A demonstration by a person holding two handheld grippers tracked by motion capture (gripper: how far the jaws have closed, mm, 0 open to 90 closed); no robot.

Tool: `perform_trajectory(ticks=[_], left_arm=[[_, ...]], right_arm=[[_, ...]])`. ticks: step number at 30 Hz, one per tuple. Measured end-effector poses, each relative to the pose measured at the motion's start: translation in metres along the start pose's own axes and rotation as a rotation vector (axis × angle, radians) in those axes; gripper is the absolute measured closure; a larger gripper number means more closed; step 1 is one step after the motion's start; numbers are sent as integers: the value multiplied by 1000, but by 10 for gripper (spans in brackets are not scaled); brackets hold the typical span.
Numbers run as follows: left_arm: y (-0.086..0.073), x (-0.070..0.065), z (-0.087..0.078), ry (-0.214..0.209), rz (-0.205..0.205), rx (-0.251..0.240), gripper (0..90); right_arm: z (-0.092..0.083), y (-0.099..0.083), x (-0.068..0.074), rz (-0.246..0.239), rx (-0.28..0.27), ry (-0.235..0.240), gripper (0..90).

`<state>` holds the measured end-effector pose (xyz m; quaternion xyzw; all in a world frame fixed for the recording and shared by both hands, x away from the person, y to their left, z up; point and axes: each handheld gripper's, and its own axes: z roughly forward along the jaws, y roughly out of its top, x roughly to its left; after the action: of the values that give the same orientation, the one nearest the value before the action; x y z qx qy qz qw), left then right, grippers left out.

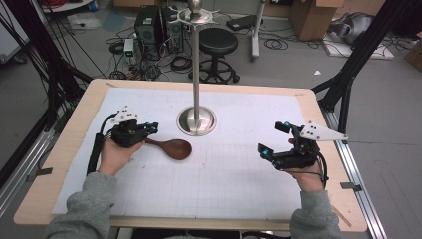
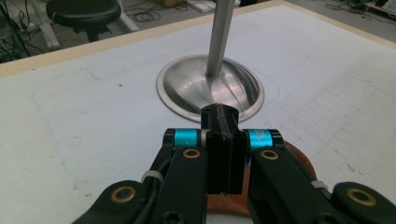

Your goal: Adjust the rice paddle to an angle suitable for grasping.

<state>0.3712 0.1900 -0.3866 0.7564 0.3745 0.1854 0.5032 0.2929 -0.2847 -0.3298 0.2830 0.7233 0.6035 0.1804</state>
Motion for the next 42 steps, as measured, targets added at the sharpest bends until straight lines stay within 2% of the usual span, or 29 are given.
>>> perform_trajectory(ticks=[2,7,9,13,15,17,19,20,23,28,32,35,39,42], left_arm=[[1,-2,10,-2,1,11,894],[2,-5,22,0,7,37,894],[3,-7,28,-5,-5,47,894],[5,-14,41,-15,8,58,894],[5,-16,48,-21,4,76,894],[6,-20,55,-29,17,91,894],[6,-21,56,-33,16,93,894],[5,-21,61,-29,20,111,894],[2,-20,66,-23,10,134,894],[-2,-20,73,-26,18,165,894],[-7,-19,80,-18,5,201,894],[-9,-20,83,-18,8,210,894],[-10,-19,86,-14,-8,227,894],[-12,-19,89,7,-1,249,894]], right_arm=[[0,0,0,0,-4,7,1],[-2,0,-1,4,-11,8,1],[-3,0,-2,6,-16,10,1],[-6,0,-3,12,-26,26,1],[-6,0,-3,14,-26,26,1],[-6,0,-3,11,-26,26,1],[-5,0,-3,15,-24,26,1],[-5,0,-3,20,-26,32,1],[-5,0,-4,20,-28,39,1],[-5,0,-4,21,-27,42,1],[-4,0,-3,19,-19,50,1],[-3,0,-2,21,-14,52,1],[-2,-1,-2,19,-12,54,1],[-2,0,-2,19,-12,61,1]])
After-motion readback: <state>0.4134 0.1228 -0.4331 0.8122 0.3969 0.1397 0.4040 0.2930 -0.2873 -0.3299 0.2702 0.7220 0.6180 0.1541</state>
